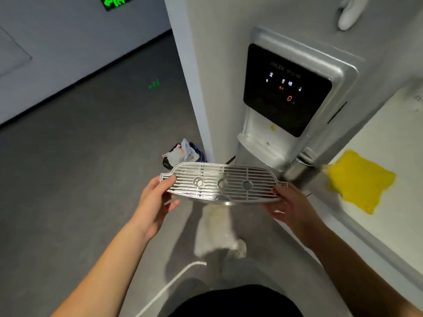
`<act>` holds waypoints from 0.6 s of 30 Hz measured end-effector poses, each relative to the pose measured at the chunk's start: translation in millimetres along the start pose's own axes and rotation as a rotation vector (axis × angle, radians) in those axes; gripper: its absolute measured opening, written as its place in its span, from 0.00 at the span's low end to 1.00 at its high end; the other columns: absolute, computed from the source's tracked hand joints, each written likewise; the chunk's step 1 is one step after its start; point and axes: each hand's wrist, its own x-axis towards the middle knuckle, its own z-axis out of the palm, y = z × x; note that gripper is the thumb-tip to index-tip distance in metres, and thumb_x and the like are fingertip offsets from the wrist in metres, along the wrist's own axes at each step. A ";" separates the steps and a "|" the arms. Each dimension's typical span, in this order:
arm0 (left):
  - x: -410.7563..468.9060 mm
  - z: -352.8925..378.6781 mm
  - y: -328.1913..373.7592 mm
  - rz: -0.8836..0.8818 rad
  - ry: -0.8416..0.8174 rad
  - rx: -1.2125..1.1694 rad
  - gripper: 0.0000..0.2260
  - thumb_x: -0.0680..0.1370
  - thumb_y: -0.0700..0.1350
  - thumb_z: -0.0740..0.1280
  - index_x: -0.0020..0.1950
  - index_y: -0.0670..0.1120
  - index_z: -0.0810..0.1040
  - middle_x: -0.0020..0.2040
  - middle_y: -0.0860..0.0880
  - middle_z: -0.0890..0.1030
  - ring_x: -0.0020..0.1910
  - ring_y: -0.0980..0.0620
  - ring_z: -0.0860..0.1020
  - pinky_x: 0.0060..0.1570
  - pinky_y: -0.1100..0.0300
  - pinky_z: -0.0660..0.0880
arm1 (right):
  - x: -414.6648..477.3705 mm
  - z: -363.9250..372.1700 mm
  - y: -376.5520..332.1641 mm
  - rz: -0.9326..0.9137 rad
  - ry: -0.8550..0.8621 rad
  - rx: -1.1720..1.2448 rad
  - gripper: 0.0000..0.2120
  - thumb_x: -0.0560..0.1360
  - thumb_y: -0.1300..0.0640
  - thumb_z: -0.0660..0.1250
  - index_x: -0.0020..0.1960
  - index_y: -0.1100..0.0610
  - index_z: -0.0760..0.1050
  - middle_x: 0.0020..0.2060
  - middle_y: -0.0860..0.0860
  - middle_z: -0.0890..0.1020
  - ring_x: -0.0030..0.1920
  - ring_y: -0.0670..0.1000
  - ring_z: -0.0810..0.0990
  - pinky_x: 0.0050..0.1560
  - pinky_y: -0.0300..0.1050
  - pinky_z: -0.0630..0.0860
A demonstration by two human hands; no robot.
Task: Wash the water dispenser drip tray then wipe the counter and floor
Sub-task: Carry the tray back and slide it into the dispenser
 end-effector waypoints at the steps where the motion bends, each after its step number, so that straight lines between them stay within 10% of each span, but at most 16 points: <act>1: 17.1 4.9 7.9 -0.018 0.001 -0.014 0.09 0.78 0.51 0.73 0.56 0.54 0.78 0.48 0.54 0.85 0.35 0.59 0.80 0.44 0.58 0.75 | 12.6 1.8 -3.2 0.008 0.007 0.015 0.13 0.83 0.54 0.64 0.63 0.60 0.76 0.57 0.62 0.85 0.50 0.61 0.86 0.64 0.66 0.76; 18: 274.6 111.3 63.9 -0.242 -0.334 0.158 0.03 0.81 0.44 0.69 0.49 0.47 0.81 0.38 0.50 0.85 0.36 0.52 0.83 0.38 0.59 0.79 | 141.0 7.4 -0.8 0.064 0.429 0.382 0.11 0.80 0.50 0.67 0.60 0.54 0.74 0.58 0.59 0.86 0.51 0.56 0.87 0.59 0.56 0.80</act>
